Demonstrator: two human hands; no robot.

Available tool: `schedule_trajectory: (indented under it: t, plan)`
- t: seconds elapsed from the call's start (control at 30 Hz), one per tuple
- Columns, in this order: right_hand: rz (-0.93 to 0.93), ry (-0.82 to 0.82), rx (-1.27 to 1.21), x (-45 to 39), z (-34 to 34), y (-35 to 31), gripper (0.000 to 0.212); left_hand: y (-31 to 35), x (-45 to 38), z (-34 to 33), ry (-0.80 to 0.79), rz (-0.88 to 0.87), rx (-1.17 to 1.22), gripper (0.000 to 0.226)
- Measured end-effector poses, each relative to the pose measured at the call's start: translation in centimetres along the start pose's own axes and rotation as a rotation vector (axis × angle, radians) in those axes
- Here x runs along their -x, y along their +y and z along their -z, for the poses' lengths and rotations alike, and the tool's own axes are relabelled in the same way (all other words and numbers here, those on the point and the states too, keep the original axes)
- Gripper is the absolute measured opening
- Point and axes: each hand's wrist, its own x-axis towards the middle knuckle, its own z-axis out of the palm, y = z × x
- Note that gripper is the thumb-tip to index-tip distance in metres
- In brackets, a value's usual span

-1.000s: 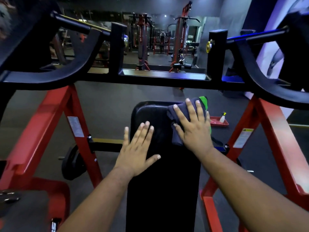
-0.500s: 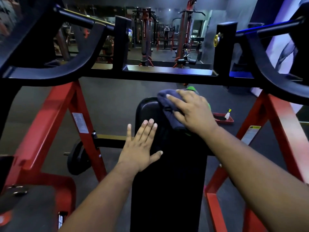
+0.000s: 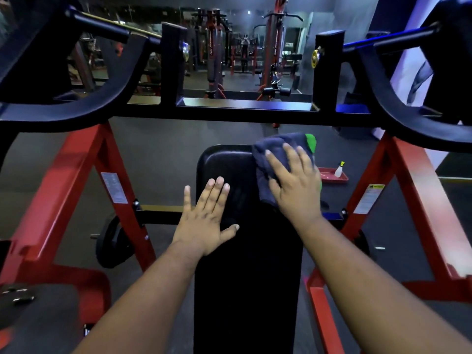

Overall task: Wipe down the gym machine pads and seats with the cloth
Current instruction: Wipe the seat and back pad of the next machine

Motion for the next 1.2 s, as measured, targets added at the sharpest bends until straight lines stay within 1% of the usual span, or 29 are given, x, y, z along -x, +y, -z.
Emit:
schedule_trajectory:
  t: [0.07, 0.13, 0.2, 0.27, 0.3, 0.37, 0.43, 0.5, 0.57, 0.6, 0.67, 0.7, 0.73, 0.77, 0.83, 0.87, 0.9, 0.93, 1.0, 1.03, 1.07, 1.1, 1.13, 1.17, 1.2]
  plan:
    - [-0.127, 0.028, -0.055, 4.8, -0.9, -0.2, 0.06, 0.1, 0.0, 0.5, -0.03, 0.014, -0.006, 0.099]
    - [-0.155, -0.005, -0.079, 7.9, -1.3, -0.8, 0.058, 0.3, 0.0, 0.7, -0.036, 0.022, 0.007, 0.1]
    - [-0.055, -0.045, -0.063, 6.9, -1.2, -0.4, 0.06, 0.3, 0.0, 0.6, -0.045, 0.025, 0.013, 0.1]
    - [0.031, -0.056, -0.024, 3.1, -0.5, -0.5, 0.062, 0.3, 0.0, 0.6, -0.045, 0.019, 0.017, 0.1]
    - [0.022, -0.05, -0.012, 1.1, -0.2, -1.0, 0.063, 0.3, 0.0, 0.6, -0.047, 0.019, 0.018, 0.101]
    - [-0.069, -0.016, -0.013, -0.8, -0.3, -2.1, 0.063, 0.3, -0.1, 0.7, -0.038, 0.017, 0.017, 0.101]
    - [-0.053, 0.018, 0.0, 1.3, -0.8, -2.8, 0.061, 0.3, 0.0, 0.6, -0.049, 0.017, 0.027, 0.1]
    - [0.075, -0.007, 0.019, 6.2, -1.7, -2.8, 0.062, 0.1, 0.1, 0.5, -0.025, 0.012, 0.031, 0.1]
    - [0.226, -0.062, 0.048, 10.8, -2.3, -2.2, 0.065, 0.4, 0.4, 0.5, 0.039, 0.001, 0.046, 0.1]
    - [0.317, -0.07, 0.065, 11.3, -2.3, -1.5, 0.066, 0.5, 0.7, 0.3, 0.069, 0.003, 0.059, 0.099]
    - [0.512, -0.075, 0.095, 8.4, -2.0, -0.4, 0.069, 1.1, 2.4, -0.4, 0.094, 0.036, 0.1, 0.099]
    - [0.584, -0.052, 0.116, 5.7, -1.8, -0.4, 0.07, 1.5, 3.4, -1.0, 0.098, 0.054, 0.123, 0.099]
    - [0.598, -0.025, 0.124, 3.0, -1.6, -1.0, 0.069, 1.8, 4.7, -1.6, 0.1, 0.072, 0.14, 0.099]
    - [0.551, -0.002, 0.124, 0.6, -1.3, -2.1, 0.067, 2.3, 5.8, -2.3, 0.096, 0.082, 0.152, 0.098]
    - [0.361, 0.013, 0.08, -1.3, -1.4, -5.2, 0.065, 2.7, 7.7, -3.8, 0.064, 0.11, 0.17, 0.098]
    - [0.299, 0.026, 0.045, -0.5, -1.9, -6.6, 0.066, 2.7, 8.5, -4.4, 0.039, 0.13, 0.185, 0.097]
    - [0.299, 0.016, 0.033, 1.5, -2.7, -7.8, 0.066, 2.9, 9.3, -5.1, 0.02, 0.161, 0.203, 0.097]
    - [0.356, 0.01, 0.035, 4.0, -3.5, -8.5, 0.068, 3.0, 9.8, -5.5, 0.01, 0.197, 0.225, 0.096]
    - [0.579, -0.036, 0.048, 8.5, -4.4, -8.7, 0.07, 3.3, 11.3, -6.0, -0.01, 0.215, 0.257, 0.091]
    - [0.71, -0.069, 0.058, 8.8, -4.2, -8.2, 0.07, 3.6, 12.3, -6.4, -0.018, 0.207, 0.272, 0.089]
    - [0.837, -0.062, 0.076, 6.8, -3.8, -8.1, 0.069, 3.5, 12.9, -6.7, 0.003, 0.207, 0.274, 0.088]
    - [0.91, -0.055, 0.097, 4.1, -3.5, -8.2, 0.067, 3.4, 13.4, -6.8, -0.012, 0.208, 0.299, 0.088]
    - [0.886, -0.033, 0.114, 1.0, -3.0, -8.5, 0.066, 3.7, 13.8, -6.8, -0.051, 0.202, 0.335, 0.088]
    - [0.773, -0.037, 0.092, -2.2, -2.2, -9.1, 0.065, 3.8, 14.1, -6.6, -0.077, 0.198, 0.35, 0.088]
    - [0.634, -0.064, 0.07, -4.5, -1.6, -9.7, 0.063, 3.9, 14.4, -6.6, -0.068, 0.215, 0.365, 0.087]
